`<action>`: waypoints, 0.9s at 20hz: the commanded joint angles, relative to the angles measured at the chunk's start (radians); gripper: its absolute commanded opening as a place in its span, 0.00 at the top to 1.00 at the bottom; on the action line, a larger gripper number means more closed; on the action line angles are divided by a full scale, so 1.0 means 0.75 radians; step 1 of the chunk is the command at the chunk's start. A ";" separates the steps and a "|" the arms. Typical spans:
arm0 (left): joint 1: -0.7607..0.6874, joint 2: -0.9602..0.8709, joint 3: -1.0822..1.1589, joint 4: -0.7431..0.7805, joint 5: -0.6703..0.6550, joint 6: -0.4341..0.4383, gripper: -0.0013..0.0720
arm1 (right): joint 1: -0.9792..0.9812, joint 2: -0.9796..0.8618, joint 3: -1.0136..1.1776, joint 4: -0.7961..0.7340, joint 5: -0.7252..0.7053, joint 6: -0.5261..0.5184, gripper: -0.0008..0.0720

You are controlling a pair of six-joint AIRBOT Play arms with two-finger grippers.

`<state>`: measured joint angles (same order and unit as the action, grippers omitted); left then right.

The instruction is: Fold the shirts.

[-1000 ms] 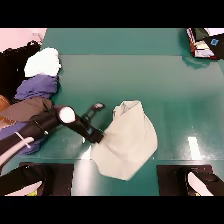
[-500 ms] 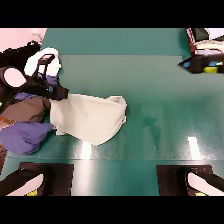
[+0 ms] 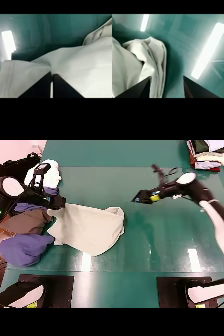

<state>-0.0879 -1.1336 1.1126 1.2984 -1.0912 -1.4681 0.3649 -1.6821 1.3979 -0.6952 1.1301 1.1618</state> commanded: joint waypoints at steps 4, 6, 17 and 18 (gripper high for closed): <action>0.002 -0.017 -0.001 -0.005 -0.003 0.001 0.95 | 0.189 -0.285 0.265 -0.034 0.127 -0.009 0.35; 0.002 -0.017 -0.001 -0.006 -0.003 0.001 0.95 | 0.202 -0.325 0.323 -0.078 0.191 0.011 0.37; 0.002 0.195 0.350 -0.062 -0.011 -0.034 0.95 | 0.091 0.003 0.644 -0.339 0.212 0.077 0.97; 0.002 0.244 0.450 -0.066 -0.025 -0.034 0.95 | 0.061 0.093 0.692 -0.387 0.222 0.095 0.97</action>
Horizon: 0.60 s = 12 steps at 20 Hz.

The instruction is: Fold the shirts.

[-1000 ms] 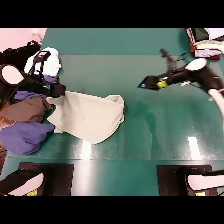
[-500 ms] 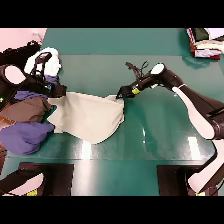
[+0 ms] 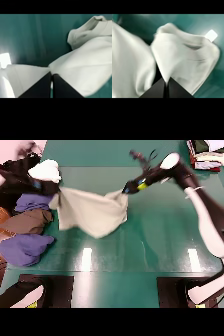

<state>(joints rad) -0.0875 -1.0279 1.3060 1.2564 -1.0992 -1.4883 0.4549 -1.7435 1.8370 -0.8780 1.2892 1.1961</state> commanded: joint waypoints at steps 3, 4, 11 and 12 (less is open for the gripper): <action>0.001 0.225 0.432 -0.062 -0.041 -0.007 0.95 | -0.135 0.408 0.240 -0.201 0.064 0.068 0.97; 0.001 0.259 0.494 -0.100 -0.043 -0.007 0.95 | -0.156 0.480 0.278 -0.211 0.077 0.079 0.97; 0.001 0.280 0.731 -0.417 -0.126 0.003 0.95 | -0.174 0.898 0.188 -0.476 0.051 0.217 0.97; 0.001 0.272 0.730 -0.419 -0.152 0.023 0.95 | -0.174 0.924 0.177 -0.504 0.051 0.239 0.97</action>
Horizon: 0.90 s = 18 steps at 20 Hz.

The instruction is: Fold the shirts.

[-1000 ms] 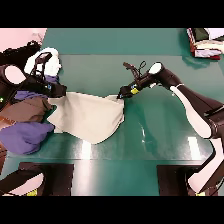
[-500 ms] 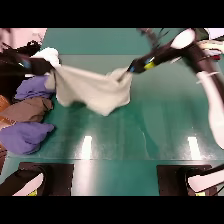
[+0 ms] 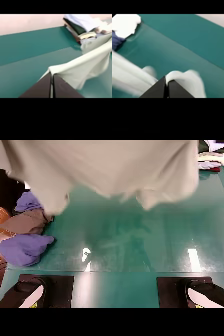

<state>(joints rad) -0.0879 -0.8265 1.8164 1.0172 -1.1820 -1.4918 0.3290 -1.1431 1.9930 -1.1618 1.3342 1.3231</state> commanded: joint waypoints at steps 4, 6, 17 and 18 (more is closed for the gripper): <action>0.002 -0.106 -0.061 -0.028 -0.227 0.035 0.95 | -0.006 0.049 -0.037 -0.163 0.064 0.173 0.97; 0.002 -0.189 -0.240 -0.028 -0.341 0.055 0.95 | -0.006 -0.082 -0.047 -0.153 0.219 0.249 0.97; 0.002 -0.831 -0.812 -0.043 0.416 0.245 0.95 | -0.042 -0.760 -0.338 -0.152 -0.056 0.178 0.97; 0.002 -0.871 -0.758 -0.043 0.467 0.249 0.95 | -0.042 -0.793 -0.300 -0.155 -0.092 0.178 0.97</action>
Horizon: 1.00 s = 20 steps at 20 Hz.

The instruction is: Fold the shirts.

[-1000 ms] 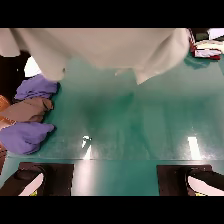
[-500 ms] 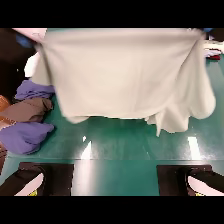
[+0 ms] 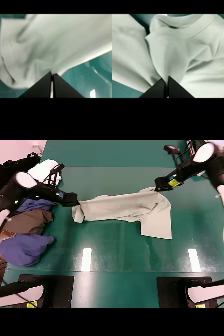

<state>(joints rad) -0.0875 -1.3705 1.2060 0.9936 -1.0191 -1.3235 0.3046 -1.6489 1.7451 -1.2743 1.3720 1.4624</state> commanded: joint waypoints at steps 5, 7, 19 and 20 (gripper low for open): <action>0.001 -0.232 0.247 -0.008 0.490 0.081 0.95 | -0.007 -0.222 0.203 -0.003 -0.231 -0.007 0.97; 0.001 -0.231 0.261 -0.008 0.495 0.091 0.95 | -0.007 -0.226 0.217 -0.002 -0.259 -0.007 0.97; 0.001 0.500 0.306 0.096 0.068 0.100 0.95 | 0.001 0.392 0.216 -0.122 -0.099 -0.062 0.97; 0.001 0.589 0.306 0.095 0.013 0.100 0.95 | -0.001 0.467 0.216 -0.122 -0.052 -0.062 0.97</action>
<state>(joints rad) -0.0879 -1.1011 1.4334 1.0538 -0.9146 -1.2472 0.3038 -1.4410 1.9064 -1.3388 1.2537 1.4197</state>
